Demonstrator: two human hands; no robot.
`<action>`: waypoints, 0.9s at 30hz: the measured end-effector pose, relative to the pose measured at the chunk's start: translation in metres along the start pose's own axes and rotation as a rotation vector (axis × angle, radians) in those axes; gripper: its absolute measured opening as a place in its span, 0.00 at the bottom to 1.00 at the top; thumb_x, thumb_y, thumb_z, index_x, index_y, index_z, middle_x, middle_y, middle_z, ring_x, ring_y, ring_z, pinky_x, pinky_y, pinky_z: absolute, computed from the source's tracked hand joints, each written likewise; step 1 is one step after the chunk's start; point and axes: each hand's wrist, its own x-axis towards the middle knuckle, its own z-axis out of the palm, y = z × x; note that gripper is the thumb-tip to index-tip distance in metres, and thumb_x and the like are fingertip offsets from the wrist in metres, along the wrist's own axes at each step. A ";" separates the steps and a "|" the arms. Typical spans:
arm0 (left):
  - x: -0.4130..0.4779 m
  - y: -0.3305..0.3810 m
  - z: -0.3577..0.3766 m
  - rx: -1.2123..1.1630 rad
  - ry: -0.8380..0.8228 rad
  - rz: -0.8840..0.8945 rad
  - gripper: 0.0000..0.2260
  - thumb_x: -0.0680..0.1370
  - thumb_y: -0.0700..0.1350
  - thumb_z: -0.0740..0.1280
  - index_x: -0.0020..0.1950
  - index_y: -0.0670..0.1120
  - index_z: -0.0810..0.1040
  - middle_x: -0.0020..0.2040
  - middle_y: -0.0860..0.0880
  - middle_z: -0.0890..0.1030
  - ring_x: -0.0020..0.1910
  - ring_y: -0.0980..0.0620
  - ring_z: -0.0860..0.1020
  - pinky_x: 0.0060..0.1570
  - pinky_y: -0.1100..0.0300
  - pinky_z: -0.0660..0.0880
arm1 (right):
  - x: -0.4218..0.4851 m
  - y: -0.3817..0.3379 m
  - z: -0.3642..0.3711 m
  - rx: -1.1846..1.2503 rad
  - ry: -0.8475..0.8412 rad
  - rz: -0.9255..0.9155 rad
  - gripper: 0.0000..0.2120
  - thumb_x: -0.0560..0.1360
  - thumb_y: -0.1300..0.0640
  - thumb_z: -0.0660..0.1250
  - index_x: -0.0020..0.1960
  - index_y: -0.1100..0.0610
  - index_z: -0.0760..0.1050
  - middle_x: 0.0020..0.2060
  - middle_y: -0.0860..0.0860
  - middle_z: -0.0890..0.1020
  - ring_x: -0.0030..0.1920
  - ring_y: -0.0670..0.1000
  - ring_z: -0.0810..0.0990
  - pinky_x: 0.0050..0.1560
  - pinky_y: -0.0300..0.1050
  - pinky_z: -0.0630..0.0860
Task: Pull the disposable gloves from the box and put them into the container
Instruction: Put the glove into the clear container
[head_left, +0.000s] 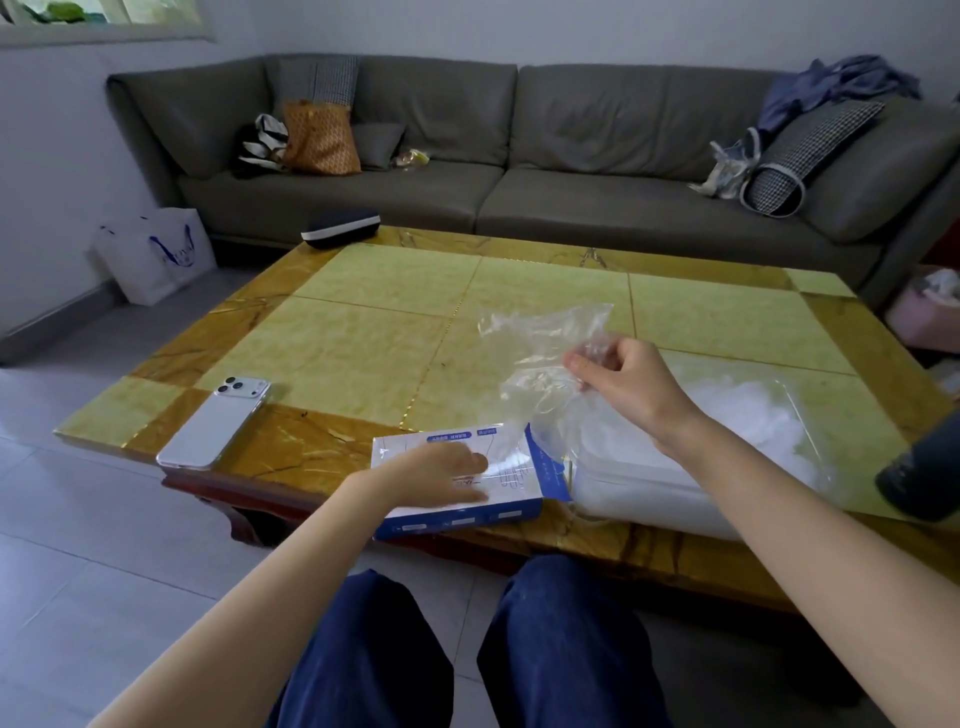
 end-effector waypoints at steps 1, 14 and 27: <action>0.003 -0.004 0.010 0.091 -0.108 -0.039 0.30 0.75 0.58 0.67 0.73 0.48 0.64 0.69 0.49 0.70 0.66 0.49 0.70 0.65 0.54 0.68 | -0.001 0.000 0.000 -0.009 -0.003 -0.017 0.17 0.75 0.61 0.68 0.52 0.77 0.72 0.34 0.52 0.77 0.29 0.38 0.76 0.34 0.28 0.72; 0.036 0.005 0.036 0.350 0.185 -0.121 0.30 0.73 0.50 0.70 0.70 0.45 0.60 0.64 0.46 0.73 0.62 0.44 0.72 0.60 0.53 0.68 | -0.001 -0.013 -0.030 -0.108 0.059 -0.089 0.04 0.75 0.61 0.68 0.46 0.63 0.78 0.33 0.51 0.75 0.33 0.44 0.76 0.37 0.32 0.74; 0.005 0.082 -0.080 -0.077 0.537 0.282 0.34 0.72 0.52 0.71 0.74 0.49 0.60 0.72 0.50 0.65 0.69 0.51 0.66 0.69 0.54 0.65 | 0.003 -0.027 -0.048 -0.559 -0.014 -0.168 0.12 0.74 0.54 0.70 0.50 0.63 0.75 0.39 0.53 0.77 0.40 0.53 0.76 0.38 0.41 0.71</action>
